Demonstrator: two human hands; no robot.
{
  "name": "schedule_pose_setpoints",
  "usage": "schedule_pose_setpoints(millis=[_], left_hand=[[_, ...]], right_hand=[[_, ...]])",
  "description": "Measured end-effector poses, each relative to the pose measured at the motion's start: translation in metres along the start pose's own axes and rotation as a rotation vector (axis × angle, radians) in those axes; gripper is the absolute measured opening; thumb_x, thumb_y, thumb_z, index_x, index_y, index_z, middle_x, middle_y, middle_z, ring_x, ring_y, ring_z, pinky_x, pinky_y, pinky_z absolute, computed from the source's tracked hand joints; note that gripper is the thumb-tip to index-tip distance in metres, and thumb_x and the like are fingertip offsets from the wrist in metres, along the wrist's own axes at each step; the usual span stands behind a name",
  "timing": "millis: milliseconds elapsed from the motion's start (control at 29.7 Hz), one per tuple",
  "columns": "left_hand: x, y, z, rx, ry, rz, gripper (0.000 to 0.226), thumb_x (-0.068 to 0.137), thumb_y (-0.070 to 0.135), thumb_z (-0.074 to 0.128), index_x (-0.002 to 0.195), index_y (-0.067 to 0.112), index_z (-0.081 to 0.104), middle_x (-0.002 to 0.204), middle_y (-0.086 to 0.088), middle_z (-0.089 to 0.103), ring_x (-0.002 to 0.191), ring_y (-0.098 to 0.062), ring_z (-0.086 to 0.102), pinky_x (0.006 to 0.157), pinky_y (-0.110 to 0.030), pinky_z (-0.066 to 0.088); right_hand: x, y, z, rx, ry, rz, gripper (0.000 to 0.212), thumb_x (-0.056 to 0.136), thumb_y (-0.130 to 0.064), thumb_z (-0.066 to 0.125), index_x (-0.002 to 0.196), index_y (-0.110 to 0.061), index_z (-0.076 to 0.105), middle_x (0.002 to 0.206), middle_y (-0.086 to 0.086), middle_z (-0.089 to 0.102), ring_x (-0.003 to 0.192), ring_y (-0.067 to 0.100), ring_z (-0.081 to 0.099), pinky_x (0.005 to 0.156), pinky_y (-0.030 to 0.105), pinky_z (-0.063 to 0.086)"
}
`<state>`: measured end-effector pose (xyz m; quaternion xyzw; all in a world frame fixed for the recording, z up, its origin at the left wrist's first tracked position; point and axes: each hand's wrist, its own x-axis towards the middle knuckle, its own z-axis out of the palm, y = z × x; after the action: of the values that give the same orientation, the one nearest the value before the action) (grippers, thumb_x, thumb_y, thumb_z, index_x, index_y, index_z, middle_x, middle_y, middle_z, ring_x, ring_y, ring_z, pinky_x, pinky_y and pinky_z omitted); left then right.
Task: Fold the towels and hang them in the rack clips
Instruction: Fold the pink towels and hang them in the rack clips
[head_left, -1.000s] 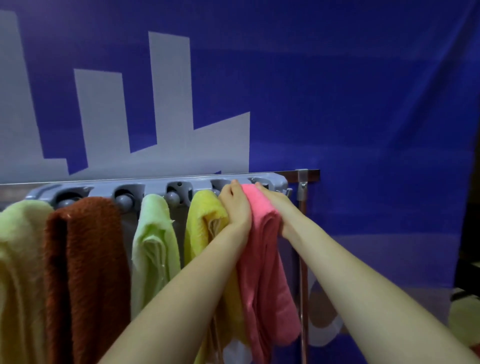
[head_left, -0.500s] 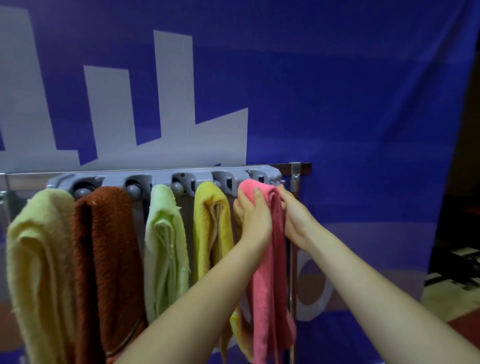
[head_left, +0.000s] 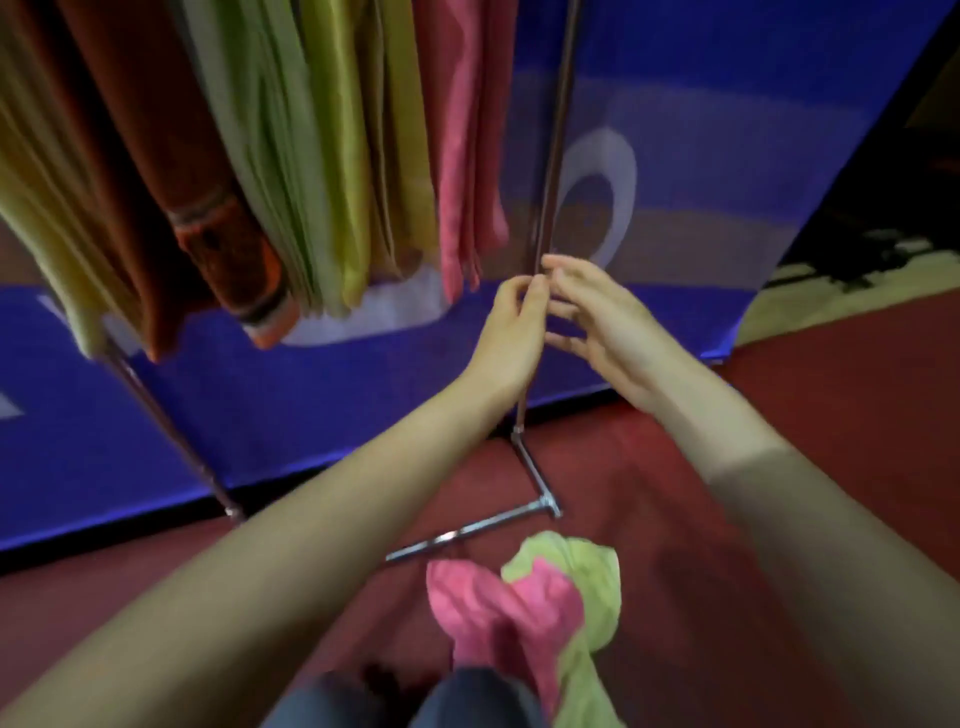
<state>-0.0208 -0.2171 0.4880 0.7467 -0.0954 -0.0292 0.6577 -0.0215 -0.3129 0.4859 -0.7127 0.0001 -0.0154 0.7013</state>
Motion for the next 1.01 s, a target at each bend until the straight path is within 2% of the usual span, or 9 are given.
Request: schedule_pose_setpoints(millis=[168, 337, 438, 539, 707, 808, 909, 943, 1010], left_hand=[[-0.03, -0.121, 0.013, 0.005, -0.072, -0.244, 0.026, 0.097, 0.028, 0.031, 0.112, 0.014, 0.046, 0.103, -0.002, 0.049, 0.095, -0.011, 0.043, 0.079, -0.02, 0.034], [-0.045, -0.211, 0.019, 0.043, -0.117, -0.469, 0.023, 0.097, 0.03, 0.03, 0.091, 0.017, 0.048, 0.079, 0.003, 0.052, 0.082, -0.014, 0.048, 0.059, -0.015, 0.037], [-0.049, -0.254, 0.024, -0.005, -0.142, -0.552, 0.023, 0.097, 0.03, 0.03, 0.092, 0.017, 0.047, 0.075, 0.003, 0.051, 0.068, -0.008, 0.047, 0.05, -0.008, 0.04], [-0.053, -0.294, 0.025, -0.004, -0.166, -0.619, 0.026, 0.097, 0.032, 0.029, 0.104, 0.013, 0.046, 0.075, 0.003, 0.053, 0.067, -0.007, 0.047, 0.06, -0.017, 0.039], [-0.045, -0.369, 0.033, -0.006, -0.15, -0.751, 0.03, 0.098, 0.029, 0.026, 0.076, 0.019, 0.044, 0.072, -0.001, 0.053, 0.063, -0.009, 0.047, 0.044, -0.007, 0.039], [-0.047, -0.385, 0.033, 0.009, -0.146, -0.783, 0.033, 0.098, 0.031, 0.024, 0.078, 0.02, 0.047, 0.072, 0.0, 0.055, 0.063, -0.011, 0.048, 0.052, -0.018, 0.039], [-0.049, -0.414, 0.032, 0.001, -0.141, -0.849, 0.032, 0.097, 0.033, 0.025, 0.096, 0.015, 0.051, 0.073, 0.002, 0.056, 0.065, -0.01, 0.049, 0.057, -0.022, 0.036], [-0.052, -0.423, 0.029, 0.004, -0.133, -0.862, 0.031, 0.097, 0.033, 0.026, 0.099, 0.014, 0.05, 0.073, 0.002, 0.056, 0.065, -0.01, 0.05, 0.057, -0.021, 0.038], [-0.061, -0.437, 0.022, 0.01, -0.1, -0.882, 0.031, 0.097, 0.032, 0.028, 0.099, 0.012, 0.051, 0.072, 0.0, 0.055, 0.064, -0.01, 0.05, 0.05, -0.012, 0.043]], right_hand=[[-0.05, 0.133, -0.009, 0.007, 0.041, 0.307, 0.021, 0.094, -0.02, 0.041, 0.113, -0.026, 0.048, 0.113, 0.001, 0.054, 0.1, 0.011, 0.052, 0.082, 0.026, 0.04], [-0.074, 0.229, -0.024, 0.017, 0.105, 0.571, 0.02, 0.093, -0.019, 0.045, 0.111, -0.018, 0.052, 0.11, 0.006, 0.057, 0.1, 0.018, 0.054, 0.083, 0.027, 0.045], [-0.073, 0.271, -0.035, 0.045, 0.209, 0.636, 0.028, 0.091, -0.014, 0.048, 0.117, -0.005, 0.053, 0.1, 0.008, 0.059, 0.089, 0.018, 0.056, 0.078, 0.025, 0.045], [-0.07, 0.313, -0.044, -0.041, 0.277, 0.663, 0.011, 0.089, -0.009, 0.052, 0.097, -0.009, 0.06, 0.094, 0.007, 0.06, 0.083, 0.016, 0.057, 0.073, 0.021, 0.049], [-0.048, 0.406, -0.049, -0.249, 0.338, 0.668, 0.023, 0.082, -0.003, 0.06, 0.101, 0.01, 0.061, 0.073, -0.002, 0.061, 0.062, 0.0, 0.055, 0.059, 0.01, 0.048], [-0.033, 0.434, -0.054, -0.383, 0.317, 0.674, 0.018, 0.081, 0.001, 0.06, 0.086, 0.018, 0.06, 0.059, 0.005, 0.06, 0.06, 0.001, 0.051, 0.055, 0.008, 0.037], [-0.011, 0.478, -0.063, -0.435, 0.313, 0.686, 0.012, 0.081, -0.004, 0.061, 0.085, 0.006, 0.066, 0.076, 0.01, 0.059, 0.078, 0.013, 0.052, 0.063, 0.012, 0.039], [-0.007, 0.492, -0.063, -0.466, 0.297, 0.723, 0.009, 0.081, -0.008, 0.063, 0.073, -0.004, 0.065, 0.069, 0.003, 0.057, 0.07, 0.012, 0.051, 0.062, 0.015, 0.039], [-0.004, 0.516, -0.064, -0.57, 0.268, 0.761, 0.034, 0.081, -0.015, 0.065, 0.051, -0.021, 0.049, 0.049, -0.008, 0.045, 0.056, 0.01, 0.043, 0.06, 0.023, 0.037]])
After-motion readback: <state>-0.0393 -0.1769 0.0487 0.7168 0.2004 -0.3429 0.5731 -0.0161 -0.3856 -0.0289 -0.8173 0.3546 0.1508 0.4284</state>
